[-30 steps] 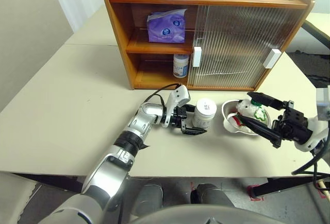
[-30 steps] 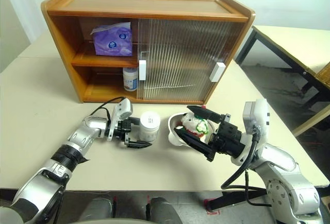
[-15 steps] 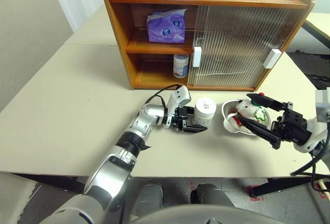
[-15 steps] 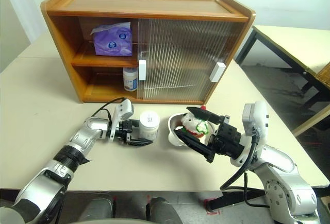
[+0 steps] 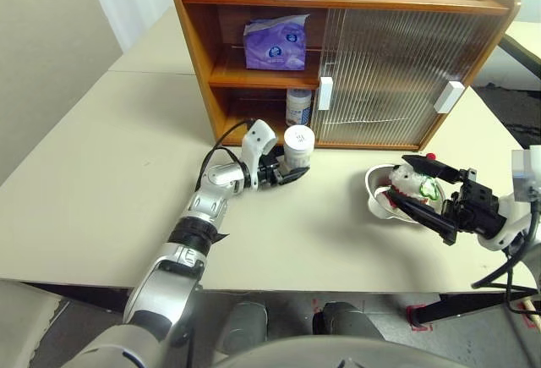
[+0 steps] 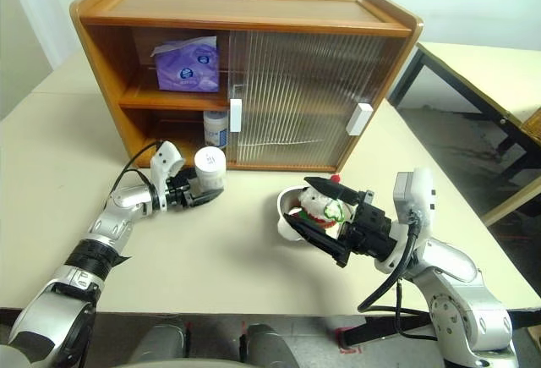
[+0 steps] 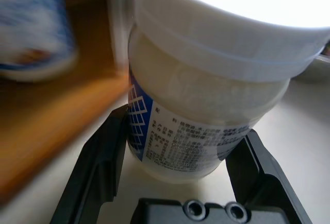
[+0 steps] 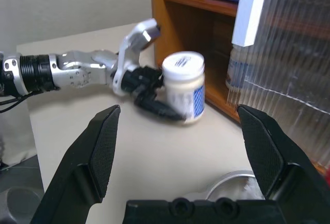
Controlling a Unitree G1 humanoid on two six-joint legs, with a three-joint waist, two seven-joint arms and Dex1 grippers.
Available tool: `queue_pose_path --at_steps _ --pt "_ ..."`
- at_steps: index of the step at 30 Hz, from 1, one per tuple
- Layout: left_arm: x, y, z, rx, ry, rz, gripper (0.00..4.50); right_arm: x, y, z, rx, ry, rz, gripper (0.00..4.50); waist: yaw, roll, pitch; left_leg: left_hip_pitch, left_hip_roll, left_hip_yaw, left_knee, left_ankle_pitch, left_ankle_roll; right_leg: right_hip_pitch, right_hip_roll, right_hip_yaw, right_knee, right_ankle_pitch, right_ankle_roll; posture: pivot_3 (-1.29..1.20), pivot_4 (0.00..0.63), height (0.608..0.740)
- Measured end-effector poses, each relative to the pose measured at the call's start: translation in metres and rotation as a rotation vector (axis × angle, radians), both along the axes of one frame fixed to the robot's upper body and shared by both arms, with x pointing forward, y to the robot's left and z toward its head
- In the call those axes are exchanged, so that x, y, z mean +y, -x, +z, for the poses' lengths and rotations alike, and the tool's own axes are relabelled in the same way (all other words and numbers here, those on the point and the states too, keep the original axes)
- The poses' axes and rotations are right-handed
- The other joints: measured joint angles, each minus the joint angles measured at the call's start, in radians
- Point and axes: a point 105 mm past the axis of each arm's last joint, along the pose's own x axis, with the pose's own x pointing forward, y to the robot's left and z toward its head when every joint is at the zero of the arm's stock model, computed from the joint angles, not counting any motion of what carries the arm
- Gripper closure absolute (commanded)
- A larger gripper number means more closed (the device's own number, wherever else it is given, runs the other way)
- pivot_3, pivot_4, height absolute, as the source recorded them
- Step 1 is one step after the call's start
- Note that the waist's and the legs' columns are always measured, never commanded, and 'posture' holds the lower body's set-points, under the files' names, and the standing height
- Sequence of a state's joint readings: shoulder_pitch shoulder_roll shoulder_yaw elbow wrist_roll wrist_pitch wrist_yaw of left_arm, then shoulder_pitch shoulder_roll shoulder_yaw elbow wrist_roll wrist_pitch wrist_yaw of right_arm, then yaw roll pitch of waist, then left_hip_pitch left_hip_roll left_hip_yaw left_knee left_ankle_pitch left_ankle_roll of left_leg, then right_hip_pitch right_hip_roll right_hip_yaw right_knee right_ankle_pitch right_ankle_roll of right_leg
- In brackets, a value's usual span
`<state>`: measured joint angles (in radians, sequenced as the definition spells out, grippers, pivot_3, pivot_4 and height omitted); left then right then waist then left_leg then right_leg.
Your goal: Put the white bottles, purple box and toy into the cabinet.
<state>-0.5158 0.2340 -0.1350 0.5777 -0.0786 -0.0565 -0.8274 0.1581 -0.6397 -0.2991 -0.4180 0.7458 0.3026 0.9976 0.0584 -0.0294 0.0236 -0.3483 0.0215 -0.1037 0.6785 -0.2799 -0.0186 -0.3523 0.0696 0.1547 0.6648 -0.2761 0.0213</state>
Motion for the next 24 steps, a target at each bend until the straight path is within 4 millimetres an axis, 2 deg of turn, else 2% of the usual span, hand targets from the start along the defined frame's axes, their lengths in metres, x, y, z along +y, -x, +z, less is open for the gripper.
queue_pose_path --at_steps 3,9,13,18,24 --pt "0.008 -0.008 0.005 -0.026 0.013 0.08 1.39 0.0 -0.001 0.0 -0.003 0.0 0.005 0.0 0.001 0.0 0.0 0.0 0.0 0.0 0.0 0.0 0.0 0.0 0.0 0.0 0.0 0.0 0.0 0.1 0.0 0.74" --pt "0.038 -0.026 0.017 -0.073 0.057 0.298 1.39 -0.001 -0.002 -0.003 0.006 0.003 0.004 0.0 0.003 0.0 0.0 0.001 0.0 0.0 0.0 0.0 0.0 0.0 0.0 0.0 0.0 0.0 0.0 0.1 0.0 0.74" --pt "0.049 -0.037 0.014 -0.062 0.047 0.395 1.39 0.0 -0.003 -0.001 -0.001 0.004 0.007 0.0 0.005 0.0 0.0 0.002 0.0 0.0 0.001 0.0 0.0 0.001 0.0 0.0 0.001 0.0 0.0 0.1 0.0 0.74" --pt "0.047 -0.05 0.009 -0.036 0.033 0.464 1.39 0.0 -0.003 0.0 -0.005 0.005 0.008 0.0 0.014 0.0 0.0 0.001 0.0 0.0 0.001 0.0 0.0 0.002 0.0 0.0 0.0 0.001 -0.001 0.09 0.0 0.74" --pt "0.039 -0.062 0.015 -0.041 0.014 0.502 1.39 0.001 -0.003 0.0 -0.007 0.006 0.008 0.0 0.013 0.0 0.0 0.001 -0.001 0.0 0.001 0.0 0.0 0.002 0.0 0.0 0.0 0.001 0.0 0.09 0.0 0.74"
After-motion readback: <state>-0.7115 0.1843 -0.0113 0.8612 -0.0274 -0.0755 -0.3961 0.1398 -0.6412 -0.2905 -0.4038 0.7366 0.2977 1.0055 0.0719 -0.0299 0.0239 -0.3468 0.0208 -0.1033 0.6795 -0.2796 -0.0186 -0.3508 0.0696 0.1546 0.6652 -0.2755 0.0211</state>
